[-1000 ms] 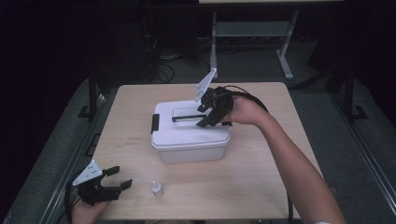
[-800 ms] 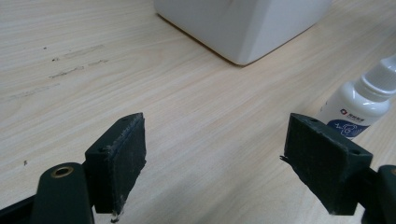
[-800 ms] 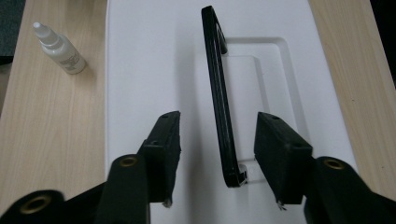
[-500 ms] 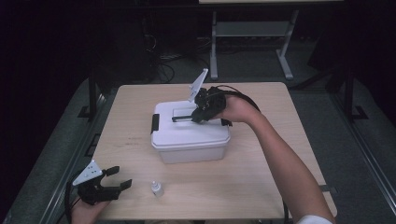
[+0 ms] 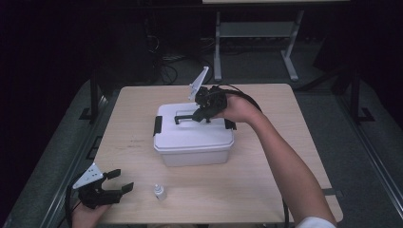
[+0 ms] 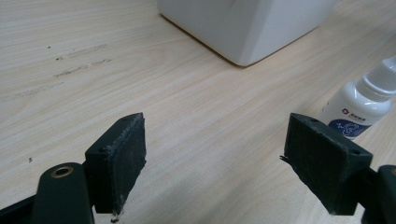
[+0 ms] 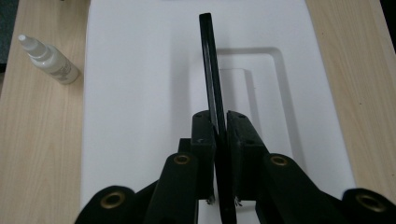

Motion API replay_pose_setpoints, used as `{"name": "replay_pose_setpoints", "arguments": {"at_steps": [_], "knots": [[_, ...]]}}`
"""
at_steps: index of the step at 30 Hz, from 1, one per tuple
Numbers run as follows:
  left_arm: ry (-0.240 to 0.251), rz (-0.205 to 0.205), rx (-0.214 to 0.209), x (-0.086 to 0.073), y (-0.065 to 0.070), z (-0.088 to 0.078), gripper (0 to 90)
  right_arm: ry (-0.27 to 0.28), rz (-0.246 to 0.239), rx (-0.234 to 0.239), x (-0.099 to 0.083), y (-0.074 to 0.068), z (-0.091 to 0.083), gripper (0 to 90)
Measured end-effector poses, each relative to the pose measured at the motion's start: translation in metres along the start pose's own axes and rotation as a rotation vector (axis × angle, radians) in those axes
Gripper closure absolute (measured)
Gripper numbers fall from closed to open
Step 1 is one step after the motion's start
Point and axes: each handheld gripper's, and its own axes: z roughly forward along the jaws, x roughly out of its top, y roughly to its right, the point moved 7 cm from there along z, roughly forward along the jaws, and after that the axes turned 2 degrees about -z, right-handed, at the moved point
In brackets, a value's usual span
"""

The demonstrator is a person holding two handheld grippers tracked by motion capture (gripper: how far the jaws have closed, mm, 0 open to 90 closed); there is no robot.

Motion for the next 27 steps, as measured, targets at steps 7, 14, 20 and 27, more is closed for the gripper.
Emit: {"name": "replay_pose_setpoints", "arguments": {"at_steps": [7,14,20,27], "knots": [[-0.004,0.007,0.0,0.0001,0.0016,0.0015,20.5,0.014,0.022,0.025,0.0004,-0.001,-0.0003,83.0],[-0.012,0.009,0.0,-0.0003,0.0018,0.0017,20.5,0.029,0.03,0.029,0.001,-0.0005,0.0008,82.7],[-0.016,0.007,-0.001,-0.0008,0.0015,0.0017,20.5,0.027,0.028,0.026,0.0024,0.0007,0.0021,82.1],[-0.016,0.008,-0.001,-0.0011,0.0008,0.0013,20.5,0.029,0.018,0.034,0.0034,0.0008,0.0031,83.3]]}}
